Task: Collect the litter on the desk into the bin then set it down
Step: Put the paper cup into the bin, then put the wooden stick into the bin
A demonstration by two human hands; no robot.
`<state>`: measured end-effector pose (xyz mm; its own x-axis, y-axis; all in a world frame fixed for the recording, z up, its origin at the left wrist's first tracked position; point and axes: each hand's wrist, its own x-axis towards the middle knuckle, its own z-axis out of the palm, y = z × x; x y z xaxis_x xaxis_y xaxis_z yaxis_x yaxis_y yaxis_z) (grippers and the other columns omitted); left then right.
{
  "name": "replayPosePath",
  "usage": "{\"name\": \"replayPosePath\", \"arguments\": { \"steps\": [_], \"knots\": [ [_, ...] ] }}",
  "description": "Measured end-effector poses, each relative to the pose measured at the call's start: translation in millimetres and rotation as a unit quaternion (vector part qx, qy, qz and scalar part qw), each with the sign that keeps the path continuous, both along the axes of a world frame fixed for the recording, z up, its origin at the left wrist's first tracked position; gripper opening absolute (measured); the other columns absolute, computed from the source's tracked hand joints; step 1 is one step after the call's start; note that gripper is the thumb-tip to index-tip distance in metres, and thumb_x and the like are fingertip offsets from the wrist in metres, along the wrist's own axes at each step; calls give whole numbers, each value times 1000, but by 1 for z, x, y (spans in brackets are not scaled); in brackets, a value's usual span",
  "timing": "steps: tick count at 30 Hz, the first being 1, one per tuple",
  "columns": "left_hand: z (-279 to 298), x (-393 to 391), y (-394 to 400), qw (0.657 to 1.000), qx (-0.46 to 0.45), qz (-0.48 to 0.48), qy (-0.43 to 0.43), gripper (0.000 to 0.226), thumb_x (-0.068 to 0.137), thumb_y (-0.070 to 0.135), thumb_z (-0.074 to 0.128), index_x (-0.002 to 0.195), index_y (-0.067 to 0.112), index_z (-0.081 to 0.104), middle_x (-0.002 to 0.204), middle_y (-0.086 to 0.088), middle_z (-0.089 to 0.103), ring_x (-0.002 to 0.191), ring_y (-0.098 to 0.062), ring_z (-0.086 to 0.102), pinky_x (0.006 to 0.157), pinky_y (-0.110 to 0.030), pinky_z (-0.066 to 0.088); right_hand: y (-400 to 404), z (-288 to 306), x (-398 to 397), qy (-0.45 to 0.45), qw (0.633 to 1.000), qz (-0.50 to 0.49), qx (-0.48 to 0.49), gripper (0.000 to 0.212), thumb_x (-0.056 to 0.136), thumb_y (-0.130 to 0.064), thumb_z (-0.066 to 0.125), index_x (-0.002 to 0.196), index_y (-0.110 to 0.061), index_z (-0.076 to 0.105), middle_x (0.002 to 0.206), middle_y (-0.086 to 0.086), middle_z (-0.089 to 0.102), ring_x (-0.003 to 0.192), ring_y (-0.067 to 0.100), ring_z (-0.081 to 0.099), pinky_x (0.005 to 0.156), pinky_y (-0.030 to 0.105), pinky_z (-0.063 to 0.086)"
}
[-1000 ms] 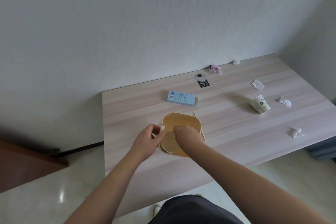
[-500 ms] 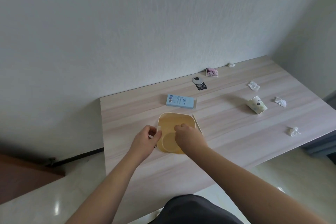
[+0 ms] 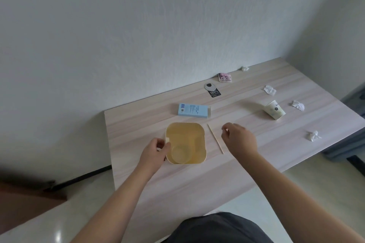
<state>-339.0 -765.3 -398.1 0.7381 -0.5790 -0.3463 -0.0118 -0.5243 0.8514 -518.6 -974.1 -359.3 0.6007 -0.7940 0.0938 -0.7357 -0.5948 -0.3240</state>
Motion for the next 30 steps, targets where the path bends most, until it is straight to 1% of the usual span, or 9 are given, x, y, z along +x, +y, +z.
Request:
{"name": "replayPosePath", "arguments": {
  "steps": [5,9,11,13,15,17,19,23,30],
  "knots": [
    [-1,-3,-4,1000,-6,20,17,25,82,49,63,93,27,62,90,5,67,64,-13,64,74,-40,56,-21,-29,1,22,998,-15,55,20,95,-24,48,98,-16,66,91,7,67,82,30,61,64,33,47],
    [2,1,-11,999,0,36,14,20,85,45,64,94,28,62,90,4,68,63,-10,63,68,-31,55,-41,-54,9,42,995,10,88,17,93,-22,49,95,-15,64,90,7,67,80,28,61,63,30,45],
    [3,0,-17,999,7,39,7,19,86,43,65,95,27,63,90,3,68,63,-9,63,68,-30,54,-51,-68,12,61,991,27,113,17,92,-22,49,97,-16,64,94,7,67,82,28,62,66,31,47],
    [4,-2,-23,999,9,50,8,16,87,40,65,96,26,63,90,2,69,64,-9,63,71,-34,55,-60,-83,16,96,986,47,132,22,93,-27,48,107,-17,63,105,7,66,91,29,63,73,32,49],
    [5,-4,-30,998,11,66,17,15,89,38,64,98,26,64,93,0,69,70,-14,67,75,-38,56,-67,-99,18,138,977,63,151,29,94,-32,46,116,-17,59,113,8,63,99,30,62,77,34,48],
    [5,-9,-38,996,11,85,27,14,91,36,64,100,25,64,96,-1,69,80,-25,70,78,-41,58,-71,-115,19,178,967,80,166,31,94,-33,43,117,-15,55,114,10,61,101,31,61,79,36,47],
    [6,-14,-44,994,12,100,29,12,91,34,64,100,26,63,97,-2,69,86,-30,69,79,-42,59,-74,-129,21,209,958,90,177,27,94,-27,41,114,-12,53,113,11,60,102,33,60,79,35,46],
    [7,-22,-52,991,30,127,30,17,92,34,64,104,22,62,99,-3,69,87,-29,70,80,-41,58,-79,-146,23,240,948,100,185,23,93,-12,38,113,-9,49,114,12,58,104,33,61,79,36,47],
    [3,-32,-59,988,54,145,23,16,92,34,64,101,23,62,97,-3,68,71,-19,64,71,-35,55,-93,-162,14,281,933,127,183,30,91,-8,38,116,-7,54,115,10,61,106,28,61,80,32,46]
  ]
}}
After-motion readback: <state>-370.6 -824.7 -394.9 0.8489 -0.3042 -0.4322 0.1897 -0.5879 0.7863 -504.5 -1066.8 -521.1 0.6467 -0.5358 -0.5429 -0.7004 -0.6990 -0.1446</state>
